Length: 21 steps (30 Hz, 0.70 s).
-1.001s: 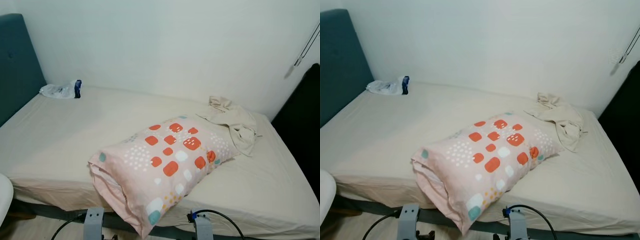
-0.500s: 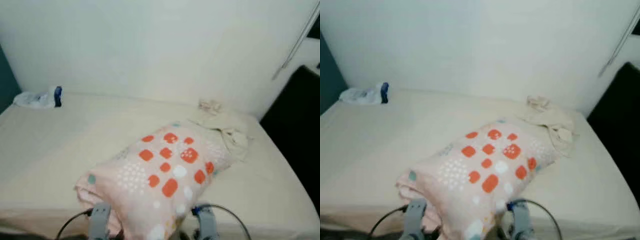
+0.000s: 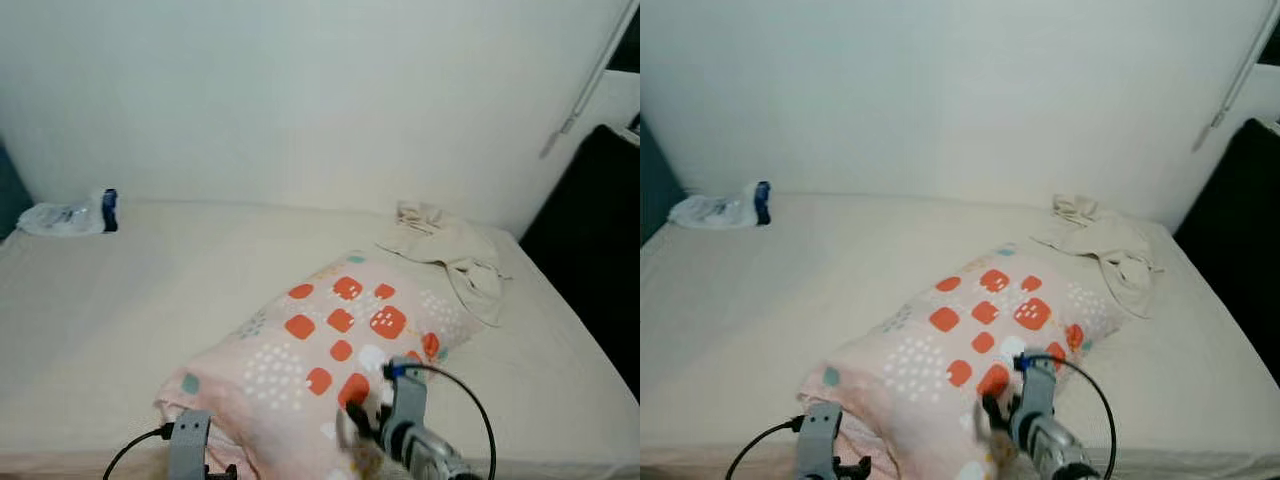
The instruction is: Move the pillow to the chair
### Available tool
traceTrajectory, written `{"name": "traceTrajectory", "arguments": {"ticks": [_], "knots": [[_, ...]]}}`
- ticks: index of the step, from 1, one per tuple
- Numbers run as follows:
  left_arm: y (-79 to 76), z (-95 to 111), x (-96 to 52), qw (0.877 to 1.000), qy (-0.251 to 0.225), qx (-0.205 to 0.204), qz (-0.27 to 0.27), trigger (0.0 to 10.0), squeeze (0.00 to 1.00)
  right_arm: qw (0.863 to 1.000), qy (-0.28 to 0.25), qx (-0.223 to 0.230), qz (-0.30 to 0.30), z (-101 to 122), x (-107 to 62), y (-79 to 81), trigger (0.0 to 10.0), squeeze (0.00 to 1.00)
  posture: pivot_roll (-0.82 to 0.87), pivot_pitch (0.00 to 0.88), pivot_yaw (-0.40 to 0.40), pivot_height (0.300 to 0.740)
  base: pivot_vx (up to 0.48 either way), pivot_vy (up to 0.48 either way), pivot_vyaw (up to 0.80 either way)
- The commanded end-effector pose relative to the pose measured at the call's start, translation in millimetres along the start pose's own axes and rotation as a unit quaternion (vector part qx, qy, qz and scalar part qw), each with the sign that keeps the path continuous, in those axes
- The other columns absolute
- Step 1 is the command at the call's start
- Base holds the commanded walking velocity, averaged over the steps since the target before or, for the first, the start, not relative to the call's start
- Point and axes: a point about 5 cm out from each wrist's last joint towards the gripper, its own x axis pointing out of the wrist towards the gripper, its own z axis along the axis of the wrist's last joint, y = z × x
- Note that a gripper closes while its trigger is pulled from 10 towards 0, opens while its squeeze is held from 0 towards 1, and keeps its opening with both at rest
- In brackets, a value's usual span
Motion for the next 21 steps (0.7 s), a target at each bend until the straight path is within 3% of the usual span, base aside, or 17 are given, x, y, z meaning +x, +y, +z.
{"name": "traceTrajectory", "arguments": {"ticks": [1,4,9,14,21], "knots": [[4.2,21,3.2,0.999,-0.041,-0.005,0.013,10.0,0.0,0.998,-0.037,0.04,-0.003,17,0.8,-4.5,10.0,0.0,0.1,0.0,-0.088,0.74,0.0,0.0,0.0],[8.2,47,5.8,0.995,-0.091,-0.005,0.026,10.0,0.0,0.994,-0.069,0.083,0.001,36,2.8,-5.3,10.0,0.0,0.11,0.0,-0.091,0.74,0.0,0.0,0.0],[11.6,71,6.4,0.989,-0.14,-0.038,0.027,10.0,0.0,0.993,-0.08,0.081,0.013,49,5.4,-0.6,10.0,0.0,0.11,0.0,-0.096,0.74,0.0,0.0,0.0],[10.0,71,6.7,0.989,-0.139,-0.044,0.019,10.0,0.0,0.993,-0.08,0.084,0.012,48,5.5,-0.4,10.0,0.0,0.11,0.0,-0.097,0.74,0.0,0.0,0.0],[4.2,45,5.3,0.993,-0.103,-0.052,0.005,10.0,0.0,0.989,-0.087,0.121,-0.007,47,2.9,-9.1,10.0,0.0,0.1,0.0,-0.092,0.74,0.0,0.0,0.0]]}}
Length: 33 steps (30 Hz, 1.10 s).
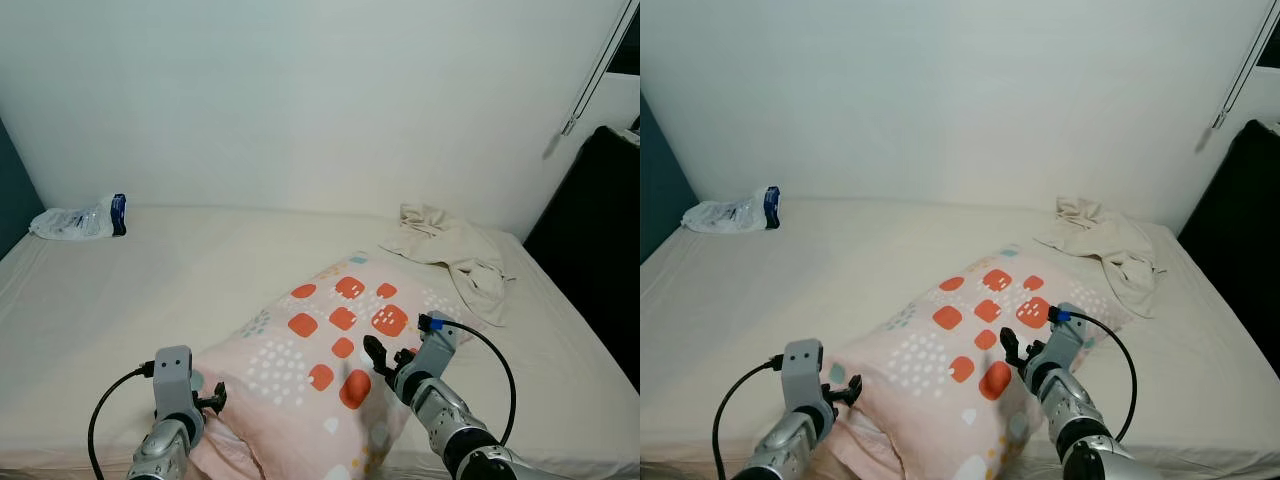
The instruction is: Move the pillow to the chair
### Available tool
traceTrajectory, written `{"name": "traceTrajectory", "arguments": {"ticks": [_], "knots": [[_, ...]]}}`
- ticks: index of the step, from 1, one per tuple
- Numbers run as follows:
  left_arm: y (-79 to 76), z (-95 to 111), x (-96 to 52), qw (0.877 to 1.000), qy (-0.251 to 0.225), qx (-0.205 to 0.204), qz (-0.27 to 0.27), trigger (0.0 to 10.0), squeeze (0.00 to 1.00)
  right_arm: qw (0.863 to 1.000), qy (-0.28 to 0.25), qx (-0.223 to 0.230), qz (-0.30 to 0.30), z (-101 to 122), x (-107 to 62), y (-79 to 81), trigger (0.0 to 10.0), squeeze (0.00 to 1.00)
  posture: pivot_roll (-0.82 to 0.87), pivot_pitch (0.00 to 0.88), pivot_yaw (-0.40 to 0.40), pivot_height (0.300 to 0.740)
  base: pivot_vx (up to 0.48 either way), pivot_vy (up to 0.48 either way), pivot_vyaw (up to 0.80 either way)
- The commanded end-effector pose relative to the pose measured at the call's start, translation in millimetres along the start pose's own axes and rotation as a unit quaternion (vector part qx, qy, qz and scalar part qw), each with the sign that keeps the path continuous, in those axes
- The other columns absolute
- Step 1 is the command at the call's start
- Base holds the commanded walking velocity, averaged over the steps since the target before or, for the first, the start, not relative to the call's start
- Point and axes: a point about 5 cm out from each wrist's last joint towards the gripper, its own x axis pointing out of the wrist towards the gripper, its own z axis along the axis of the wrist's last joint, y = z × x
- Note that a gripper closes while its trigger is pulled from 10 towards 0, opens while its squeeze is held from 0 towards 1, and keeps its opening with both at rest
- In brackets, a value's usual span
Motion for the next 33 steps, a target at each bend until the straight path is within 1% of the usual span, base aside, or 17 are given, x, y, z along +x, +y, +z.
{"name": "traceTrajectory", "arguments": {"ticks": [1,5,9,12,17,30,33], "knots": [[-1.5,-8,-2.2,1.0,0.015,-0.006,-0.004,10.0,0.0,1.0,-0.002,0.017,-0.011,2,-1.3,-5.3,10.0,0.0,0.1,0.0,-0.091,0.74,0.0,0.0,0.0],[-5.9,-15,-4.1,1.0,0.027,0.0,-0.015,10.0,0.0,1.0,-0.006,0.022,-0.02,4,-2.4,-9.3,10.0,0.0,0.1,0.0,-0.088,0.74,0.0,0.0,0.0],[-8.1,-17,-4.2,0.999,0.031,-0.001,-0.02,10.0,0.0,1.0,-0.004,0.021,-0.022,3,-2.7,-9.8,10.0,0.0,0.1,0.0,-0.087,0.74,0.0,0.0,0.0],[-15.2,-21,-4.4,0.998,0.042,0.006,-0.04,10.0,0.0,1.0,0.0,0.019,-0.021,0,-2.5,-8.2,10.0,0.0,0.1,0.0,-0.089,0.74,0.0,0.0,0.0],[-19.5,-26,-6.1,0.998,0.052,0.011,-0.046,10.0,0.0,1.0,0.006,0.015,-0.016,-3,-1.9,-5.1,10.0,0.0,0.1,0.0,-0.09,0.74,0.0,-0.379,0.0],[-21.7,-32,-8.0,0.997,0.063,0.012,-0.051,10.0,0.0,1.0,0.012,0.01,-0.011,-7,-1.2,-1.7,10.0,0.0,0.1,0.0,-0.09,0.74,0.0,-0.428,0.0],[-20.9,-31,-7.5,0.997,0.062,0.004,-0.046,10.0,0.0,1.0,0.014,0.008,-0.007,-8,-0.6,0.3,10.0,0.0,0.1,0.0,-0.089,0.74,0.0,0.0,0.0]]}}
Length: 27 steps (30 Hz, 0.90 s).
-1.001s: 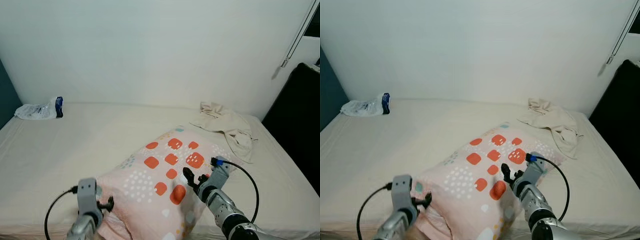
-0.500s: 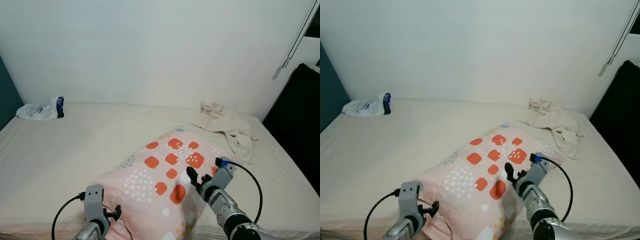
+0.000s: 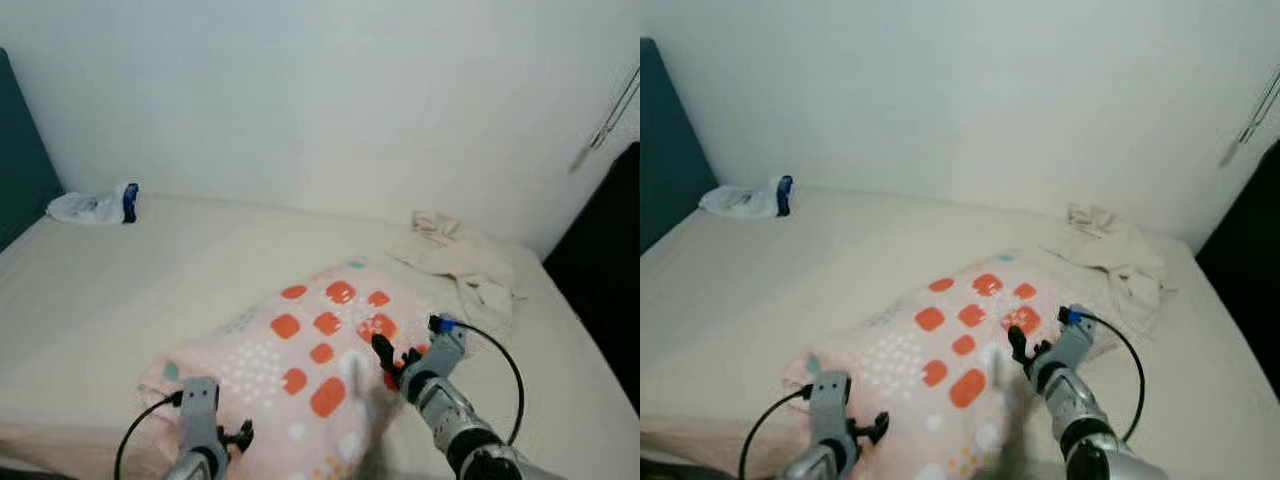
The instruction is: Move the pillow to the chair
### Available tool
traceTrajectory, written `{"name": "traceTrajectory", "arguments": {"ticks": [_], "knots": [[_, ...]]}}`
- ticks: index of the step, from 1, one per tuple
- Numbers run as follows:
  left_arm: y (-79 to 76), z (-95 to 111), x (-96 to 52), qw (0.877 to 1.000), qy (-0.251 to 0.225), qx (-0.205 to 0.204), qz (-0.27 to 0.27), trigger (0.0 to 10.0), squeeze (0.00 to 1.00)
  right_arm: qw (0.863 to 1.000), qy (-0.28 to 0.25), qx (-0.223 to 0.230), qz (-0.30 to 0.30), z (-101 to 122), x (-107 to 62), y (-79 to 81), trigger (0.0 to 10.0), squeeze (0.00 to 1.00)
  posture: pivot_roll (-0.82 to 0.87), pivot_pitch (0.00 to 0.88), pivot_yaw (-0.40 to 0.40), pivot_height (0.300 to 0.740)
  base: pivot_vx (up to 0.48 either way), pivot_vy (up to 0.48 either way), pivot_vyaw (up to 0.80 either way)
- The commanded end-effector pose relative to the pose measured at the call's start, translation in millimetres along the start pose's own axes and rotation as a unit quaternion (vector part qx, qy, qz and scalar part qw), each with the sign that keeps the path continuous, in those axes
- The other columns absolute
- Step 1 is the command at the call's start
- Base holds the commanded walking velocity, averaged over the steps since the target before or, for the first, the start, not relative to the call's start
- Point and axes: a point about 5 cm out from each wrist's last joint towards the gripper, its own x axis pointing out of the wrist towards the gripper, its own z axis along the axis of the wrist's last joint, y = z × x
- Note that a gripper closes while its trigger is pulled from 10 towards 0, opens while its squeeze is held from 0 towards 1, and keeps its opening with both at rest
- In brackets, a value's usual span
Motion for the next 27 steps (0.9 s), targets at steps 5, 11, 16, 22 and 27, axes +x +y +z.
{"name": "traceTrajectory", "arguments": {"ticks": [5,11,16,22,27], "knots": [[-1.6,-2,0.3,1.0,0.008,0.002,-0.003,10.0,0.0,1.0,0.009,-0.007,-0.003,-3,-1.4,-2.8,10.0,0.0,0.1,0.0,-0.086,0.74,0.0,0.0,0.0],[-2.1,-1,0.6,1.0,0.008,0.005,-0.003,10.0,0.0,1.0,0.01,-0.009,0.0,-4,-1.2,-2.0,10.0,0.0,0.1,0.0,-0.085,0.74,0.0,0.0,0.0],[3.4,3,0.5,0.999,-0.004,0.024,0.027,10.0,0.0,0.999,0.001,0.007,0.032,1,1.6,6.8,10.0,0.0,0.1,0.0,-0.085,0.74,0.0,0.0,0.0],[21.4,16,-1.0,0.995,-0.032,0.04,0.087,10.0,0.0,0.998,0.007,0.02,0.062,2,4.2,16.2,10.0,0.0,0.1,0.0,-0.09,0.74,0.0,0.0,0.0],[42.5,28,-4.8,0.988,-0.054,0.042,0.14,10.0,0.0,0.996,0.014,0.041,0.077,0,5.4,21.6,10.0,0.0,0.11,0.0,-0.094,0.725,0.0,0.0,0.0]]}}
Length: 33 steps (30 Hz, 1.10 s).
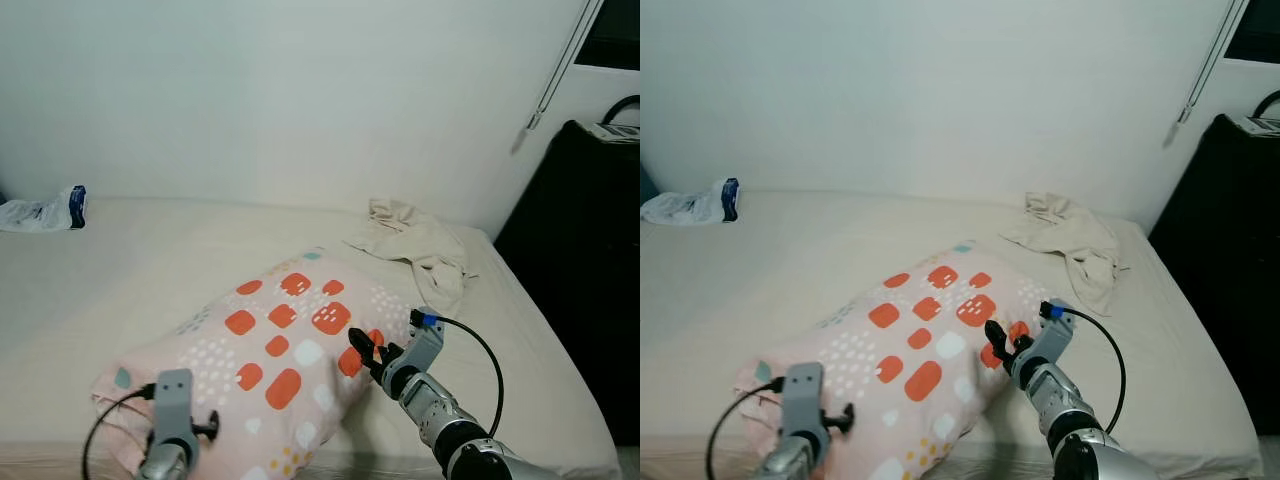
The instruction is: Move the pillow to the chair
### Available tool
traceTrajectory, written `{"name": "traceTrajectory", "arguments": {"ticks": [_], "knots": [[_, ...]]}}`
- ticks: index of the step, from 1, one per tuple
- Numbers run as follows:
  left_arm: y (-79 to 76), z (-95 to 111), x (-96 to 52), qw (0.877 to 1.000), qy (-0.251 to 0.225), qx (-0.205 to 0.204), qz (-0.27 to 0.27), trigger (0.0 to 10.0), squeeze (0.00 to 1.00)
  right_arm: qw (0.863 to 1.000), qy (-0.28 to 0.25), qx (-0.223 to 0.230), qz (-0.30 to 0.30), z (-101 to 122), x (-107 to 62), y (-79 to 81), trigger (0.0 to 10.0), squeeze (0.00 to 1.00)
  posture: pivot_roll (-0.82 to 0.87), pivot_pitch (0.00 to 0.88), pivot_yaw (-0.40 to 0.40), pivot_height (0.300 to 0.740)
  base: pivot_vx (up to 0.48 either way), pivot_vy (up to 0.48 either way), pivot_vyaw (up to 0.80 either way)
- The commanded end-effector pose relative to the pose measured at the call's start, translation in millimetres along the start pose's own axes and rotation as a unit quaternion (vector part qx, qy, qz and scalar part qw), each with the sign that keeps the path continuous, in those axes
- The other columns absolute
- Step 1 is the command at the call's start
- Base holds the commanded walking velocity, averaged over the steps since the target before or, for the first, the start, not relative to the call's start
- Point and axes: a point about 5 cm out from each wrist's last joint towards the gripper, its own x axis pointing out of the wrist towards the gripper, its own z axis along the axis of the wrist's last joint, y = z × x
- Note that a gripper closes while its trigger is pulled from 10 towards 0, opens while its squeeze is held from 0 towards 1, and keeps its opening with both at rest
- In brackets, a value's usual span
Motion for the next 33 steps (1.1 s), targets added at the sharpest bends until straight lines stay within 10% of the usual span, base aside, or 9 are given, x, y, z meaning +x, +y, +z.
{"name": "traceTrajectory", "arguments": {"ticks": [1,33], "knots": [[6.0,2,0.4,1.0,-0.002,-0.006,0.014,10.0,0.0,1.0,-0.007,0.017,0.004,3,1.5,2.7,10.0,0.0,0.11,0.0,-0.093,0.72,0.0,0.0,0.0],[-21.3,17,4.1,0.997,-0.037,-0.035,-0.065,10.0,0.0,0.996,-0.056,0.068,-0.011,18,-3.2,-9.3,10.0,0.0,0.11,0.0,-0.082,0.6,0.0,0.0,0.0]]}}
